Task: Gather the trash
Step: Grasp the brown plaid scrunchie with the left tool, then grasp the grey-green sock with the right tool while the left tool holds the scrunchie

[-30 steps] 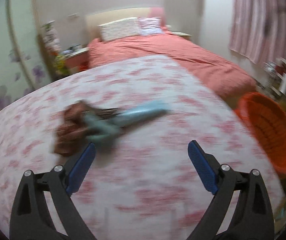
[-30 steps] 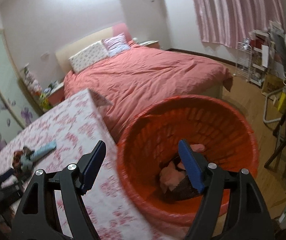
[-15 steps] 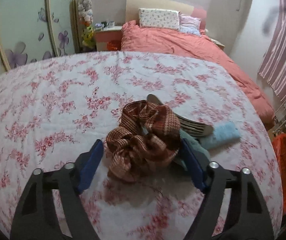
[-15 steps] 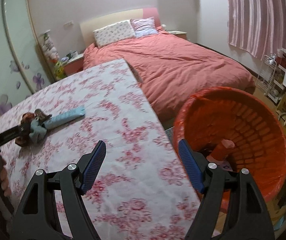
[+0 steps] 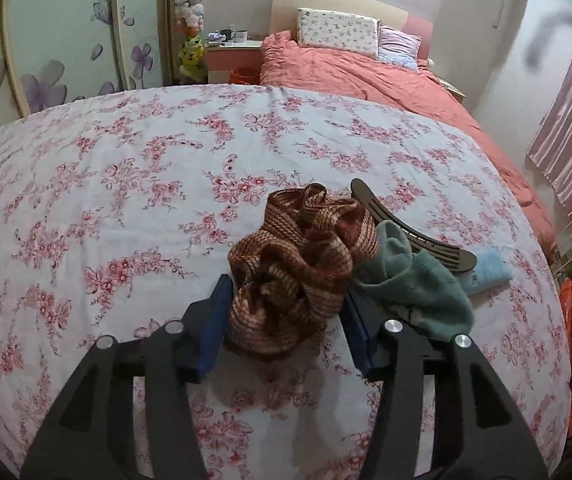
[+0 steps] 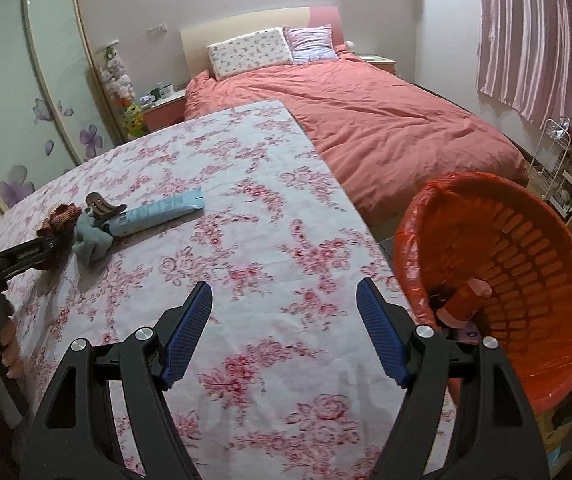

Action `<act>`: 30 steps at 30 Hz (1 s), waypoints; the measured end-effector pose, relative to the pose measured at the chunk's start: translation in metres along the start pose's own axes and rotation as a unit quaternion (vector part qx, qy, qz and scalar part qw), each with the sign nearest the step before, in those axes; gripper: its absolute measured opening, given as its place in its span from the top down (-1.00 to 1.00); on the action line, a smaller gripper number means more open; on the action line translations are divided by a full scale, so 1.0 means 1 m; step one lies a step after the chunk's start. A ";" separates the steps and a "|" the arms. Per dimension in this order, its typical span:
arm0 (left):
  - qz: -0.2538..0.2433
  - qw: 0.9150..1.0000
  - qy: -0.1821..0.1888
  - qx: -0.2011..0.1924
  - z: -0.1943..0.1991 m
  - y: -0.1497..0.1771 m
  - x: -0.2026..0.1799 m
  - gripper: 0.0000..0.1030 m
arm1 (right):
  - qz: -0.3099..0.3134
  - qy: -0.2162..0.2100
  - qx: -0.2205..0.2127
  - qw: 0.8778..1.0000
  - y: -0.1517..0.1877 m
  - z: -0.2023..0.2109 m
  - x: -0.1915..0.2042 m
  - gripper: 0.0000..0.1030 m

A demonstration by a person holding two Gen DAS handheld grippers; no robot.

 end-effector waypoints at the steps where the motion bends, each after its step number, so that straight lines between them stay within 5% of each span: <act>1: -0.002 1.000 -0.001 0.002 -0.002 0.001 0.000 0.20 | 0.002 -0.002 0.000 1.000 0.000 0.000 0.003 -0.44; 4: -0.017 1.000 -0.012 0.001 0.002 0.003 0.003 0.39 | 0.010 -0.009 0.000 1.000 -0.001 0.001 0.012 -0.44; 14: -0.029 0.995 -0.100 -0.011 0.042 0.023 0.075 0.34 | 0.044 -0.047 0.007 0.998 -0.001 -0.006 0.063 -0.43; 30: 0.000 0.996 -0.092 -0.007 0.044 0.025 0.096 0.17 | 0.058 -0.100 0.023 0.993 -0.014 -0.027 0.144 -0.25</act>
Point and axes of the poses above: each gripper's, at about its wrist camera, not at the fingertips, and z roughly against the way its jaws point, x to its left, y to its underside, the point moved 4 cm from there along -z, roughly the way its jaws point, and after that the axes turned 8 degrees about y, right-handed, at the moved point
